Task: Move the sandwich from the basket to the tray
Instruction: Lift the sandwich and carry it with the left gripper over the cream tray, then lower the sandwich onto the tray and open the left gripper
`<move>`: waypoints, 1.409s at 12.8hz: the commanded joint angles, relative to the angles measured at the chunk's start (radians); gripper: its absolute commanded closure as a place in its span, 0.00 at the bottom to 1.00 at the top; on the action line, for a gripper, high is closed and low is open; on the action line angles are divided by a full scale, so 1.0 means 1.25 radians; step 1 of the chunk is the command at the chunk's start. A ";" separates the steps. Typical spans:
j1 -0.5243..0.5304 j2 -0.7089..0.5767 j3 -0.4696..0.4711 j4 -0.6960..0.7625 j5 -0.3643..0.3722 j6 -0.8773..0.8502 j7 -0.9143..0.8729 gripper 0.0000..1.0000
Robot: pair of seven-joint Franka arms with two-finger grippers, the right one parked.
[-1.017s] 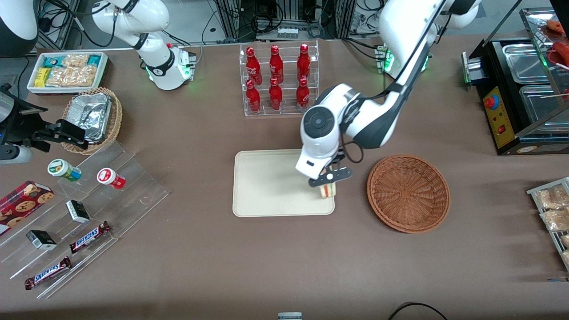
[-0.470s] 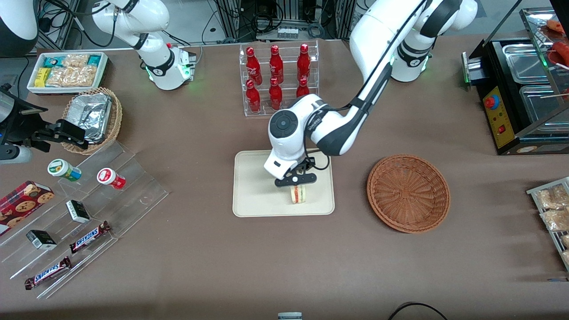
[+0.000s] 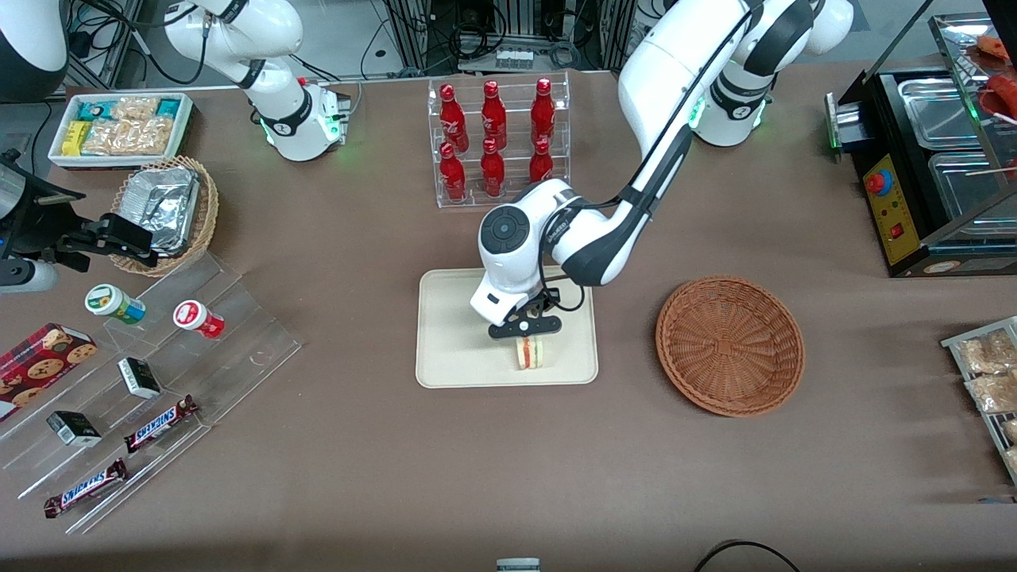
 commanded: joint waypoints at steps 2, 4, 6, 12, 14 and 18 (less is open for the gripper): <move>-0.013 0.017 0.007 0.023 0.014 0.005 -0.003 0.62; -0.013 0.017 0.007 0.023 0.015 0.005 -0.001 0.13; -0.013 0.007 0.007 0.023 0.015 0.000 -0.001 0.00; 0.028 -0.176 0.010 0.022 0.004 -0.231 -0.002 0.00; 0.079 -0.236 0.009 0.017 0.001 -0.282 0.008 0.00; 0.207 -0.338 0.008 0.001 -0.053 -0.379 0.149 0.00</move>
